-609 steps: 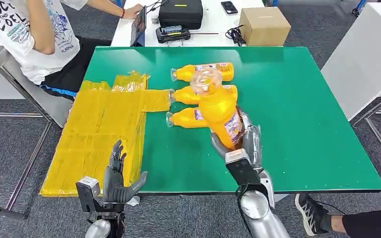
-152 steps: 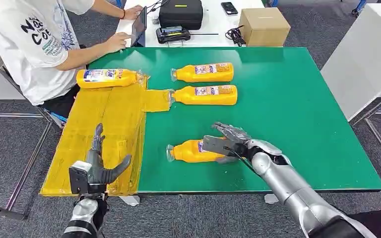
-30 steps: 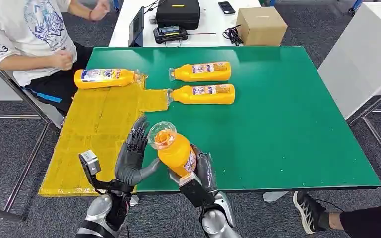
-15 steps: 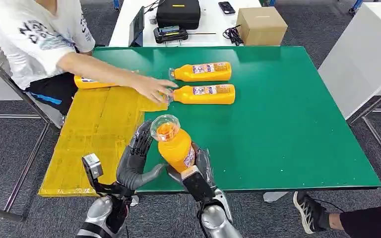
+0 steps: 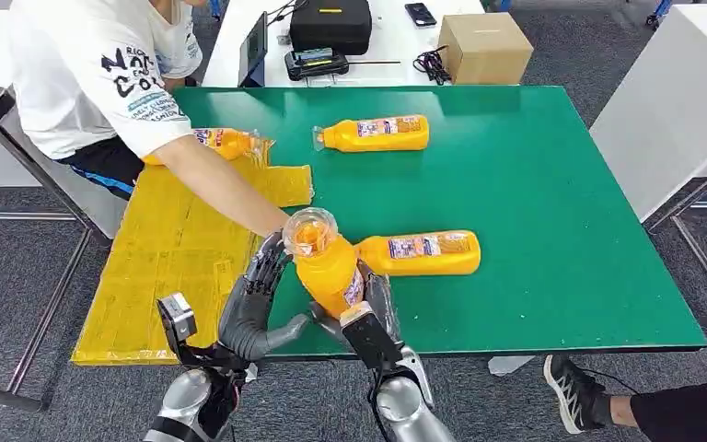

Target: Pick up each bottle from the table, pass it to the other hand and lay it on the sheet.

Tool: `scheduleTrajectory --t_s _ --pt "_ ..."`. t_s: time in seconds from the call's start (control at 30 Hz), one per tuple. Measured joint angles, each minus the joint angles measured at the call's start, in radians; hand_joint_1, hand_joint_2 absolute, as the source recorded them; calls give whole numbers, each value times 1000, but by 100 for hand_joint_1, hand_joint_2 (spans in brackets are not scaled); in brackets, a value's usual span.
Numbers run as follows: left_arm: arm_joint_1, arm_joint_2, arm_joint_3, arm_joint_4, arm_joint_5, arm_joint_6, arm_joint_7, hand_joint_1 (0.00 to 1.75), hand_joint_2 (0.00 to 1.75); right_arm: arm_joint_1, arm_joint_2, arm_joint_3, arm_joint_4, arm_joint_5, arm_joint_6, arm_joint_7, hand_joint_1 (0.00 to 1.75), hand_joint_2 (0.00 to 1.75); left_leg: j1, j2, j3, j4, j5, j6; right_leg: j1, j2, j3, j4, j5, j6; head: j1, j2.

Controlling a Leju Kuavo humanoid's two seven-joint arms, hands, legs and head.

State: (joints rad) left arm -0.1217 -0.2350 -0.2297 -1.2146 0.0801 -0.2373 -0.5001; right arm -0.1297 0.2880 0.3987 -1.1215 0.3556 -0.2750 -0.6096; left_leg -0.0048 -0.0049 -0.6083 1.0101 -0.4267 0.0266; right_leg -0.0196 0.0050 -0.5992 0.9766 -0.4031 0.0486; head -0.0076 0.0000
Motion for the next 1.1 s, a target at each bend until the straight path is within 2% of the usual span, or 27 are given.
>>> scheduleTrajectory --t_s 0.43,1.1 --pt "-1 0 -1 0 -25 -10 4 0 175 -71 26 117 183 45 35 39 175 175 0 -1 0 0 0 0 0 -1 0 0 0 0 0 0" --pt "0 0 12 0 -24 -8 15 0 175 -83 26 135 238 55 47 50 175 175 0 -1 0 0 0 0 0 -1 0 0 0 0 0 0"
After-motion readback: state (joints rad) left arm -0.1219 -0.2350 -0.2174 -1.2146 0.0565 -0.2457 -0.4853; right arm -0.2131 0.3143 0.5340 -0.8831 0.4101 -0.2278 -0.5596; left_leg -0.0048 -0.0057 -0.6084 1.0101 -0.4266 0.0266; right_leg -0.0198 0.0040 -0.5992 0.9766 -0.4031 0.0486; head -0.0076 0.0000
